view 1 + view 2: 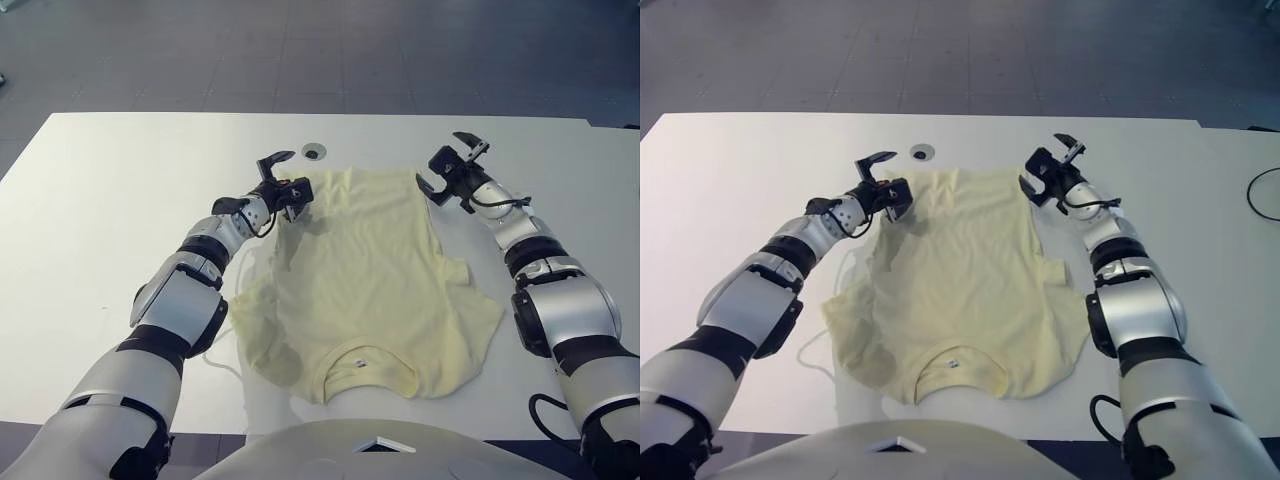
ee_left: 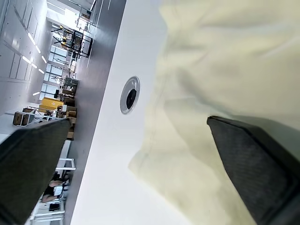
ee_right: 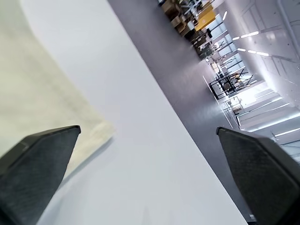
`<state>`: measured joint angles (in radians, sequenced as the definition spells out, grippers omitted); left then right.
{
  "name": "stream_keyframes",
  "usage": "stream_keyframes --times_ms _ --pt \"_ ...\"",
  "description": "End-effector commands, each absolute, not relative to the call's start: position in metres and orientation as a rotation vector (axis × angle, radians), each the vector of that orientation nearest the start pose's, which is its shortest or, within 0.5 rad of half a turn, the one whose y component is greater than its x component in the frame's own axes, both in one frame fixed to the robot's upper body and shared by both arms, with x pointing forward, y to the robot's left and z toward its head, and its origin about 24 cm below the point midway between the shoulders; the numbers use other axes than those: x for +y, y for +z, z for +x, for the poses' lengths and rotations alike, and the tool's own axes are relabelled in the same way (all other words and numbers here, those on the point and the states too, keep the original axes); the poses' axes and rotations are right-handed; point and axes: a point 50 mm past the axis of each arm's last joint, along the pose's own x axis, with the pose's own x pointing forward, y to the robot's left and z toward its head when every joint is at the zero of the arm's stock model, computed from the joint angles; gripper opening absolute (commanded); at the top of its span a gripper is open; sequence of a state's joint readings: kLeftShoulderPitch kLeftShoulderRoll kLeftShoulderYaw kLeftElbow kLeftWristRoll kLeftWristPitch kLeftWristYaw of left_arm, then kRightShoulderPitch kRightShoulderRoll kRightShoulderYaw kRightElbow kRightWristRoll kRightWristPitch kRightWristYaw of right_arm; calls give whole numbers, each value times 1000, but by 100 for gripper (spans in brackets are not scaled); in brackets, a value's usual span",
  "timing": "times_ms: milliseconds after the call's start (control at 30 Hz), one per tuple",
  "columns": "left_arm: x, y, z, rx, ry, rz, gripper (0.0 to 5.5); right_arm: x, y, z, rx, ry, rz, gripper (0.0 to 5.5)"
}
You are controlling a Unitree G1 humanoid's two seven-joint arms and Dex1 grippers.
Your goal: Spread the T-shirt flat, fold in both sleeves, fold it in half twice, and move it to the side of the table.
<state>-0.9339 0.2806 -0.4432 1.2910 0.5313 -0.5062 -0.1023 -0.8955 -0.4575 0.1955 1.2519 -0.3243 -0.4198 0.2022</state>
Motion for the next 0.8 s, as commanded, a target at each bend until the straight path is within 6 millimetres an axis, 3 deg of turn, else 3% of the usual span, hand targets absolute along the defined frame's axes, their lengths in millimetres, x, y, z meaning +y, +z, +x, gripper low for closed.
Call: stream_keyframes --times_ms 33,200,333,400,500,633,767,800 --pt "124 89 385 -136 -592 1032 536 -223 109 386 25 300 -822 540" --pt "144 134 394 -295 -498 1015 536 -236 113 375 -9 346 -775 540" --pt "179 151 384 -337 -479 913 536 -248 120 338 -26 405 -620 540" --pt "200 140 365 -281 -485 765 536 -251 123 313 -13 421 -516 540" --pt "223 121 314 -153 -508 549 536 -250 127 277 11 427 -368 540" --pt "237 105 257 23 -495 353 536 -243 124 249 33 434 -260 540" --pt "238 99 212 130 -458 116 471 -235 116 228 66 423 -175 540" --pt "237 98 202 160 -451 73 489 -234 114 225 73 419 -151 540"
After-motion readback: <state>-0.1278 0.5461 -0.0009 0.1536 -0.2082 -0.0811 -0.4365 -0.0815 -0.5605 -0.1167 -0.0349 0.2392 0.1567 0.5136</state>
